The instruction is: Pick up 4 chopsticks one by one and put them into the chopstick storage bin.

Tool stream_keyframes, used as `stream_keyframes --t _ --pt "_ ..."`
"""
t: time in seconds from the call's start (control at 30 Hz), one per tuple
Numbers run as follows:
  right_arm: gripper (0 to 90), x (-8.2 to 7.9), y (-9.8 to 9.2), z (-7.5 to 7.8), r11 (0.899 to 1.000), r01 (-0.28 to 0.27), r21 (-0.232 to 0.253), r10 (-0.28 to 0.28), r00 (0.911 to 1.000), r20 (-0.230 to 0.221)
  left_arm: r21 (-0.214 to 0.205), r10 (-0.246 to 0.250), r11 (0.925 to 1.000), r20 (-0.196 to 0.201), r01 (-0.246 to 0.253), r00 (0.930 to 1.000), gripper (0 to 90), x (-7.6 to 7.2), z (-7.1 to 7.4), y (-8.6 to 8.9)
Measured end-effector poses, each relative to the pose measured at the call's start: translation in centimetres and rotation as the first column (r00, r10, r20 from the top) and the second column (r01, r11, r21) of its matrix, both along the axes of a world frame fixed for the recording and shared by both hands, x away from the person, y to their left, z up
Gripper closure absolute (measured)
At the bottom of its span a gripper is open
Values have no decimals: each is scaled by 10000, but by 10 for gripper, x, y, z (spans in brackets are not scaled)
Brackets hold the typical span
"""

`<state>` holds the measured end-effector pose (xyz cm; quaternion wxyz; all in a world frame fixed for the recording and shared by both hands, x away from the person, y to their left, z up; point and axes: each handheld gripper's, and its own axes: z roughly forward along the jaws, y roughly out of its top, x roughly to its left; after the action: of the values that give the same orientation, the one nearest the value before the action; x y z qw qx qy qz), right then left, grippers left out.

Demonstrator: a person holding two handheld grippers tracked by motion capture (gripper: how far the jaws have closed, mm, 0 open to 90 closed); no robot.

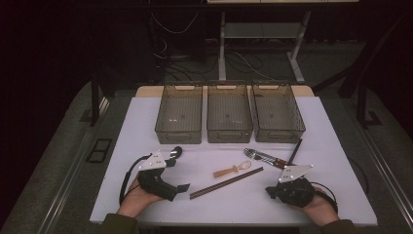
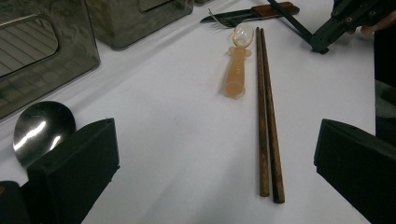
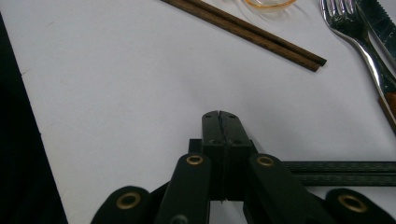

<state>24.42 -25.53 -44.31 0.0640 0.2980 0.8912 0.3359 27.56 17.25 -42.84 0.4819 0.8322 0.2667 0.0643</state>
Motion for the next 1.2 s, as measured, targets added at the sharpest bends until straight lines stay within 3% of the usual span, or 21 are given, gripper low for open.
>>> stream_keyframes --t 1.2 --pt "898 -15 -13 3 9993 -104 -353 97 9998 -177 6 -42 10000 -28 42 10000 0 1 0 0"
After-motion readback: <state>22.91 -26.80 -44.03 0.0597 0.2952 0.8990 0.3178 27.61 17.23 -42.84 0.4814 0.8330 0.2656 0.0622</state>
